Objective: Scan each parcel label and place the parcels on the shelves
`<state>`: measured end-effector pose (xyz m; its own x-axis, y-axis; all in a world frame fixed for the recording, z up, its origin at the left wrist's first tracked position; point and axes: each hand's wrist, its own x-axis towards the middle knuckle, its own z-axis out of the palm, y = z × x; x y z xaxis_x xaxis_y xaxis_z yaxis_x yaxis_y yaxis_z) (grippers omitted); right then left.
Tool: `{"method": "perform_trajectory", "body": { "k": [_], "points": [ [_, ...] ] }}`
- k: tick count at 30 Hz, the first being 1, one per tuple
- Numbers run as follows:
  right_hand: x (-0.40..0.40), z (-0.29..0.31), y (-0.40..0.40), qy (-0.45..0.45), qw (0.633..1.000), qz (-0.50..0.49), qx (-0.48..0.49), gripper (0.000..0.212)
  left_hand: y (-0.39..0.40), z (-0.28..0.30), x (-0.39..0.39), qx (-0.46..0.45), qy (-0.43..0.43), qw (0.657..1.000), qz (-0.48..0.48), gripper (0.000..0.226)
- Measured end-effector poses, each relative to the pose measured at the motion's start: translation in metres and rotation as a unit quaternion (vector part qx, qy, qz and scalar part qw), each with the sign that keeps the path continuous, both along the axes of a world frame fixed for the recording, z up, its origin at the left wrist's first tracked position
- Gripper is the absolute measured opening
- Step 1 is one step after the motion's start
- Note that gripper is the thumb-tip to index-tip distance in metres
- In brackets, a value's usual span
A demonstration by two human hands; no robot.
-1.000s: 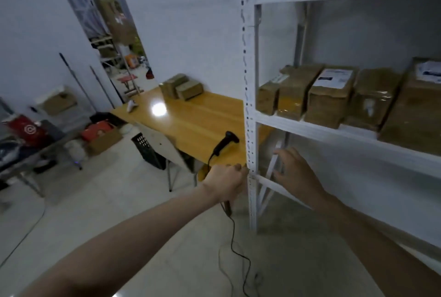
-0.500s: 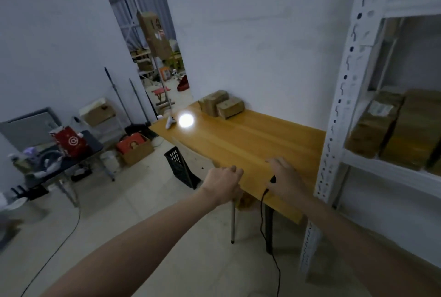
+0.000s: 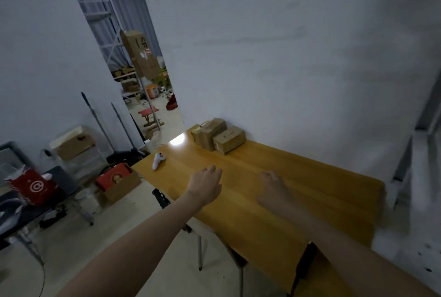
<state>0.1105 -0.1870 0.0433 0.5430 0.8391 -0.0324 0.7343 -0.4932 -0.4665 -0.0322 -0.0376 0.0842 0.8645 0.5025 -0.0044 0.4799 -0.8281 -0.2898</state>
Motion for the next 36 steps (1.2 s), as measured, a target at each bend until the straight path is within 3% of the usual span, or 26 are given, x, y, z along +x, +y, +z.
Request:
{"method": "perform_trajectory", "body": {
  "k": [12,22,30,36],
  "points": [
    [0.095,-0.068,0.226,0.027,0.998,-0.033,-0.051,0.073,0.211,-0.088,0.097,-0.049,-0.005,0.999,0.021,0.046],
    [0.163,-0.150,0.412,0.010,0.995,-0.073,-0.063,0.077,0.382,-0.150,0.185,-0.037,-0.011,0.999,-0.015,0.045],
    [0.202,-0.188,0.513,-0.004,0.992,-0.102,-0.067,0.054,0.448,-0.192,0.244,-0.029,-0.037,0.998,-0.040,0.040],
    [0.219,-0.204,0.557,-0.029,0.990,-0.093,-0.102,0.067,0.470,-0.225,0.261,-0.051,-0.037,0.996,-0.057,0.045]
  ]
}}
